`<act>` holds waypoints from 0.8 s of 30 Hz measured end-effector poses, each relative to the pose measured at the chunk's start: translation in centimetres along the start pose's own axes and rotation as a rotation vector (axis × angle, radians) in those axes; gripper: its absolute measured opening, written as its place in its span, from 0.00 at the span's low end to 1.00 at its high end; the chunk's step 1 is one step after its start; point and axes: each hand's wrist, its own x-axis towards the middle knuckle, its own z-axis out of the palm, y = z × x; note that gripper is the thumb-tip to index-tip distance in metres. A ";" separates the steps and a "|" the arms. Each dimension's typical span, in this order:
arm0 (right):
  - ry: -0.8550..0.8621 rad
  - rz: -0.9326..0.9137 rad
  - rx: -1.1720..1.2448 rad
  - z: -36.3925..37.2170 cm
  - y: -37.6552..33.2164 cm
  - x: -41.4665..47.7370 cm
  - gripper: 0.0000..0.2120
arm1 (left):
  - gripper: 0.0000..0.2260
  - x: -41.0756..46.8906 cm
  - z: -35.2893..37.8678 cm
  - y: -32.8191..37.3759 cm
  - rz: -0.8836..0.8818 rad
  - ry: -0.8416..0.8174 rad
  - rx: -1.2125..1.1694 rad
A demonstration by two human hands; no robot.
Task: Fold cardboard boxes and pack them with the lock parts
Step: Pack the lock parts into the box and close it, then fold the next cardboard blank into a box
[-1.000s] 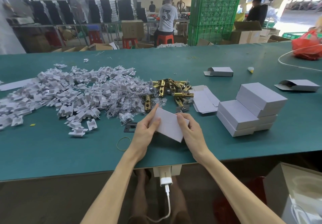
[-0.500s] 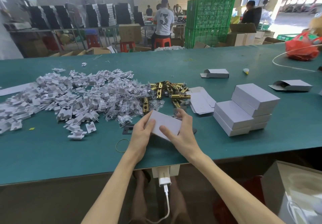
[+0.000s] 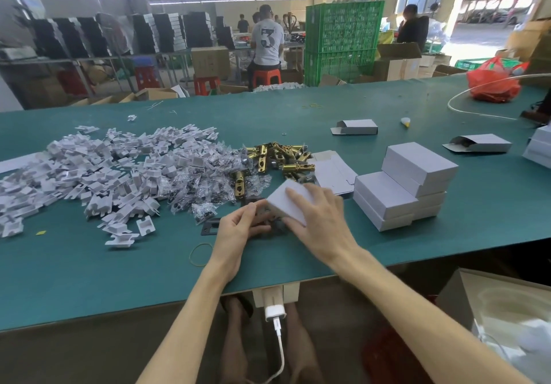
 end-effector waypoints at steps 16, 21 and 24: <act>0.065 0.340 -0.494 -5.1 10.2 1.3 0.14 | 0.14 -0.2 0.0 0.0 0.023 -0.034 0.092; 0.026 0.281 -0.487 -4.7 10.2 1.7 0.19 | 0.13 -0.2 0.0 0.1 0.021 -0.039 0.089; -0.005 0.309 -0.510 -4.8 10.0 2.1 0.17 | 0.13 -0.2 0.0 0.0 0.022 -0.044 0.083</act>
